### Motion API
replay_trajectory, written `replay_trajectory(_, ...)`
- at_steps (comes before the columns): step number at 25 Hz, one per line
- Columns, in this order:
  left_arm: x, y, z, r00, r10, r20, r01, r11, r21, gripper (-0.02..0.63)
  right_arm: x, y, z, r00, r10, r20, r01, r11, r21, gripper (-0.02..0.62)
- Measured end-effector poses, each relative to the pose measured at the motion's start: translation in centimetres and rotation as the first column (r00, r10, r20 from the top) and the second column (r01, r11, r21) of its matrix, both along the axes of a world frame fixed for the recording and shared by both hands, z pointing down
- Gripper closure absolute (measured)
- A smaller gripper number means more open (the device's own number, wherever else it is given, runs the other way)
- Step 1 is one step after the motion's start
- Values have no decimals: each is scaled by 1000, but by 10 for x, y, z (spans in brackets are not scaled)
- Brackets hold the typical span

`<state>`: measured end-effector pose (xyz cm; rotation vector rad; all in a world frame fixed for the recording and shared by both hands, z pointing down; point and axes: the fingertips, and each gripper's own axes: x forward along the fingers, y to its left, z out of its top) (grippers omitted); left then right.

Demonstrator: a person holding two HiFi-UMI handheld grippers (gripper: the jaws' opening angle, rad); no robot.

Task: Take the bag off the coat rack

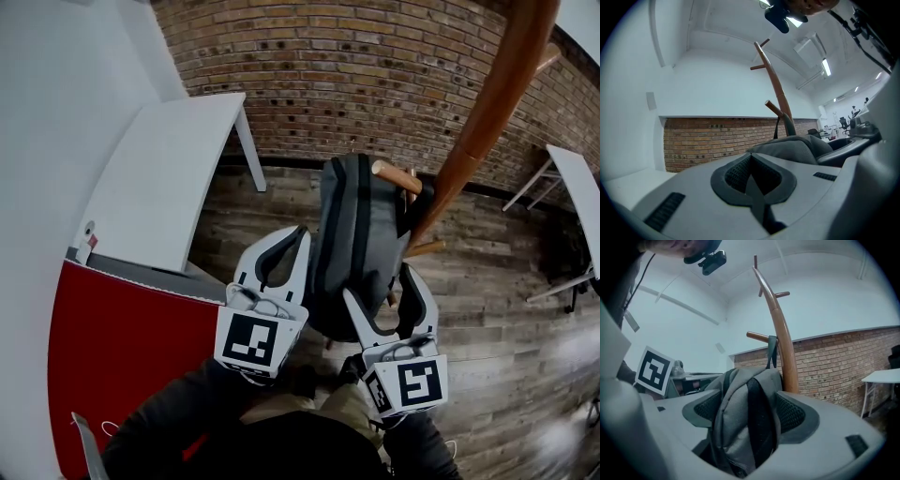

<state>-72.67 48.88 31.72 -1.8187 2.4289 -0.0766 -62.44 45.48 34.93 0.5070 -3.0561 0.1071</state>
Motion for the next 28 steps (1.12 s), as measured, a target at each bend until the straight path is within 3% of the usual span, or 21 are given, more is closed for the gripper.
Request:
replay_trajectory(2,-4,2,3,1000,-2,12,2,1000,-15,597,0,-3,3,1000,20,-21,-19,1000,14,232)
replay_trajectory(9,-14,4,0,1000,-24,-4,24,1000,-4,597,5,-12,4,993,104,-50,-101,993,56,450)
replay_trajectory(11,-14,4,1,1000,-23,-6,23,1000,-3,597,7,-16,2,992,122,-27,-120,991,54,480)
replay_trajectory(28,-17,12,-15,1000,-28,5,28,999,32,597,6,-8,-56,986,129,108,-141,983,116,503)
